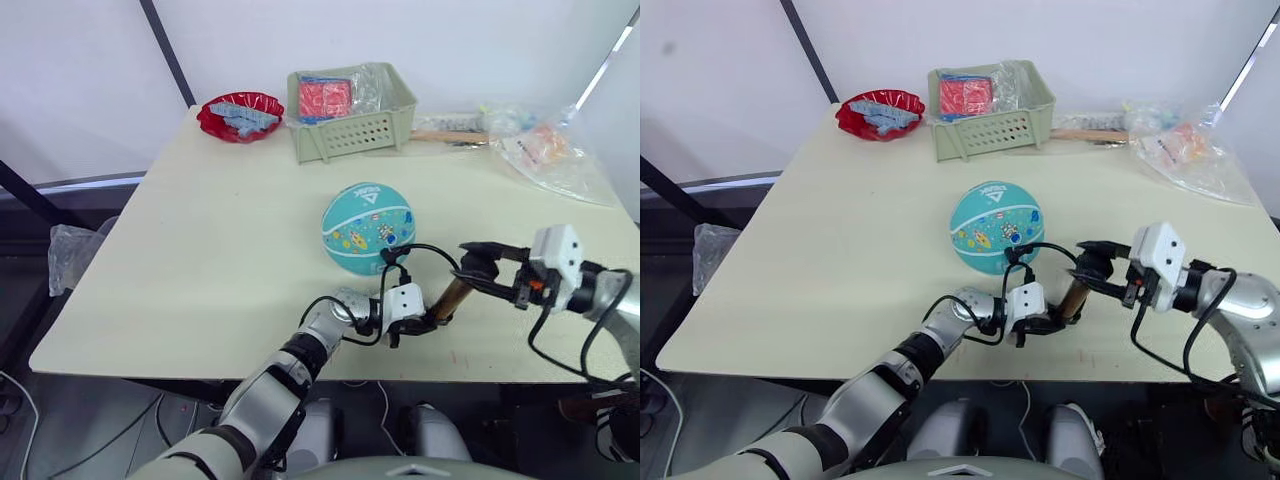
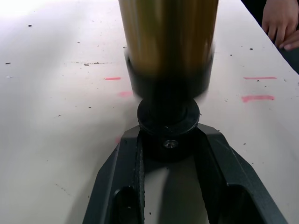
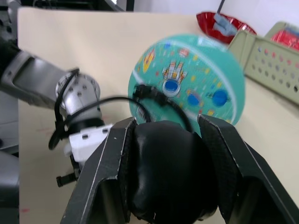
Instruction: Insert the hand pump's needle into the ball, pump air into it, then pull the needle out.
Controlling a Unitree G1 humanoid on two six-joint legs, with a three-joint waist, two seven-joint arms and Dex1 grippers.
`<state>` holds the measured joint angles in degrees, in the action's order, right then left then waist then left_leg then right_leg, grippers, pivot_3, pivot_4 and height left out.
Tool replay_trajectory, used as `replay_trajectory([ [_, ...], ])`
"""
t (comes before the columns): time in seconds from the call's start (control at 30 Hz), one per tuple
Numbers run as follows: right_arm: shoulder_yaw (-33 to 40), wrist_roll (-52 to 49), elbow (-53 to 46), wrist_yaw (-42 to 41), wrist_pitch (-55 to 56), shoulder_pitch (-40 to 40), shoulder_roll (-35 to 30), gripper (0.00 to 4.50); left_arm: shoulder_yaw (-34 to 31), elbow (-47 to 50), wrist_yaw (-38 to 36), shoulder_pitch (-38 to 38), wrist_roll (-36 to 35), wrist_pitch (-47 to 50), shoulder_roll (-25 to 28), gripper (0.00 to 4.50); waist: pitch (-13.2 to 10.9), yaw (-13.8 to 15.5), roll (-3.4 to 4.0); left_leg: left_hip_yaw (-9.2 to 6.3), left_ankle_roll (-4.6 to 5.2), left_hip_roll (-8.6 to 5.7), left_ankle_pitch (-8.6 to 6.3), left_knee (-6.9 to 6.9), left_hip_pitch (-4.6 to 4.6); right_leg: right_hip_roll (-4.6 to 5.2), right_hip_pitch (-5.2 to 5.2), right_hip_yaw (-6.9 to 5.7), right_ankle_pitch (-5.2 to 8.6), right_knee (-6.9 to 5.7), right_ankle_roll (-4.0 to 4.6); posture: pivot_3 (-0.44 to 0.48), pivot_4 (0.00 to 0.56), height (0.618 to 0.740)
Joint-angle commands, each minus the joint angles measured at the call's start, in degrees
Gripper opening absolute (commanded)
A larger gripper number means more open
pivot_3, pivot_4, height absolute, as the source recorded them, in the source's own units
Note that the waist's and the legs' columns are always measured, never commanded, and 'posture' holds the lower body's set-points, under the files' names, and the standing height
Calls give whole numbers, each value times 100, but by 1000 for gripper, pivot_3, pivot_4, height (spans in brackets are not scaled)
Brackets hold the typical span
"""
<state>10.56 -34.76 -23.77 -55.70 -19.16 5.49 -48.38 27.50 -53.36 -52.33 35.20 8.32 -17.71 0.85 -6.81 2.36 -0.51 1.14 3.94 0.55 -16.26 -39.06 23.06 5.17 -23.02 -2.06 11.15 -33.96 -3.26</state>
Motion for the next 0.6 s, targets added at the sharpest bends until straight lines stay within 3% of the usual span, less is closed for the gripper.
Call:
replay_trajectory([
  [0.03,892,-754,-374,51,-371,379,-310,1581,163,-672,102,-278,432,382,268,1085,-12,-1,-5,0,0,0,0,0,1,1,0,0,0,0,0,0,150,738],
  [0.37,1681,-1717,-344,195,-1187,1157,-840,1581,177,-710,99,-264,452,365,266,1085,-34,-13,-12,1,-2,-1,-1,0,3,8,-1,0,0,2,-1,0,150,738],
  [0.6,1759,-1934,-400,305,-1423,1408,-929,1581,178,-710,101,-289,454,362,274,1085,-38,-16,-8,3,-2,-1,-1,0,10,13,-6,0,-1,1,-1,0,150,738],
])
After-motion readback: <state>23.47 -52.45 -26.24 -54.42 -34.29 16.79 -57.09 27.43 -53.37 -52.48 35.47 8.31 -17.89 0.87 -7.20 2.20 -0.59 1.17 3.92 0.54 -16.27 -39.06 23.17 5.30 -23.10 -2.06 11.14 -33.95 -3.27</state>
